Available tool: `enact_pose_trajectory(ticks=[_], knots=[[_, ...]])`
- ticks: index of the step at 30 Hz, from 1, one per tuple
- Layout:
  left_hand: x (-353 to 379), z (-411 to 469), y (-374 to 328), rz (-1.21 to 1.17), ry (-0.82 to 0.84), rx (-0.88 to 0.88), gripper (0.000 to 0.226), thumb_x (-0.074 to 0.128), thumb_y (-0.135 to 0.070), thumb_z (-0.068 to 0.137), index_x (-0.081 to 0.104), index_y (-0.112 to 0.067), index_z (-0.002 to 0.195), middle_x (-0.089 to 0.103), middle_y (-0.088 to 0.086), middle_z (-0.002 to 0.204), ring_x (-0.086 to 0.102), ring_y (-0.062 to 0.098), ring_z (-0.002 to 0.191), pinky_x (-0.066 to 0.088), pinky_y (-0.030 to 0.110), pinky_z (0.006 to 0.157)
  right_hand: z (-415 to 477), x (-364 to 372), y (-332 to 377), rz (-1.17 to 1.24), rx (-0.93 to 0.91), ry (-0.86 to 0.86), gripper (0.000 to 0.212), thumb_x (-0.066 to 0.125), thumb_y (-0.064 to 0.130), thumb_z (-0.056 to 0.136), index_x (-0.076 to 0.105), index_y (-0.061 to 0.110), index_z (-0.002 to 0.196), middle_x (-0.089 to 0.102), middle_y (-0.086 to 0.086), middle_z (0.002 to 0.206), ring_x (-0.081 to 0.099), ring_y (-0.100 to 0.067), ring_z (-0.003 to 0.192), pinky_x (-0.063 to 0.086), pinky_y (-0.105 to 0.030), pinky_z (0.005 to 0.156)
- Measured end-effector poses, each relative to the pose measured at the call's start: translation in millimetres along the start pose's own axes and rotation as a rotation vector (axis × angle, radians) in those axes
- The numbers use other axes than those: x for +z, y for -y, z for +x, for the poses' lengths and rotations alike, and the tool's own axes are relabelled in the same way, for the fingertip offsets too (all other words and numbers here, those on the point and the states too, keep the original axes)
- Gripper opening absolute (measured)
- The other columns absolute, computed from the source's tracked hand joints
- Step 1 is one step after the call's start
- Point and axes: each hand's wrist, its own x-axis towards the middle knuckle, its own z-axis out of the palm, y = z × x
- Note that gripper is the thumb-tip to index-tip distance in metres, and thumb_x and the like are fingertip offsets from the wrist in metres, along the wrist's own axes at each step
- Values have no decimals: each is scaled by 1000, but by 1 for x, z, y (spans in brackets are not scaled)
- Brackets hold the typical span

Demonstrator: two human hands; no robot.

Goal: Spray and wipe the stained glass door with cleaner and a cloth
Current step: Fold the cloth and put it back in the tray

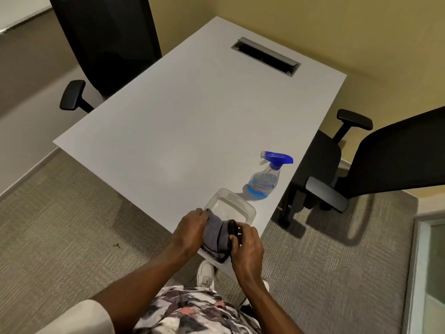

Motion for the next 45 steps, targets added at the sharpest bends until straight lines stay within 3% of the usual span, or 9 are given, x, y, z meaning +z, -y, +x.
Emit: enact_pose_trajectory(ticks=[5,12,16,19,22,26,33,39,45], knots=[[-1,-3,-3,72,2,50,22,59,-9,107,68,-6,127,70,14,122,65,29,111,54,35,85,-2,6,-3,-53,-38,-14,32,81,0,92,73,6,122,69,-11,116,68,-26,101,60,-34,79],[-9,-12,5,45,-160,-164,28,77,-12,97,73,-7,124,74,11,117,72,30,106,62,41,74,16,-14,-4,39,39,-151,19,79,13,98,75,10,116,68,-6,110,67,-24,95,63,-45,75],[-6,-18,14,18,-161,-234,37,72,-24,104,68,-12,138,75,9,125,73,28,113,63,44,85,57,-43,6,92,108,-244,40,82,22,96,67,9,131,64,-11,126,66,-22,102,60,-37,80],[-5,-19,16,13,-138,-271,26,68,-26,106,74,-13,128,79,6,120,76,27,107,62,40,83,95,-62,14,138,156,-291,62,88,25,91,57,11,143,60,-12,136,62,-18,108,54,-28,82],[-5,-18,16,2,-116,-307,15,65,-19,106,77,-13,114,81,5,112,76,26,99,57,36,75,128,-75,17,154,189,-256,79,92,28,86,50,15,151,59,-11,149,60,-25,130,61,-43,99],[-7,-17,16,-12,-120,-345,16,64,-16,106,79,-15,111,82,3,111,77,26,97,62,38,76,153,-79,19,203,240,-140,86,93,27,85,46,19,157,56,-9,159,53,-29,147,50,-57,120],[-6,-17,18,-9,-91,-350,14,64,-23,108,76,-17,111,80,1,111,76,25,97,63,40,78,165,-77,16,263,243,-129,44,88,24,90,66,16,127,71,-4,127,67,-27,126,58,-59,110],[-6,-17,21,4,-89,-341,12,62,-20,108,74,-18,108,79,1,110,76,26,95,64,41,78,141,-86,28,257,109,-180,46,86,32,92,64,13,127,72,-6,124,70,-25,117,62,-58,102],[-2,-15,23,-3,-94,-330,10,64,-19,107,74,-16,108,79,3,108,76,27,94,63,42,77,105,-98,54,322,-49,-194,43,84,33,92,64,11,123,73,-3,115,74,-24,110,65,-45,94]])
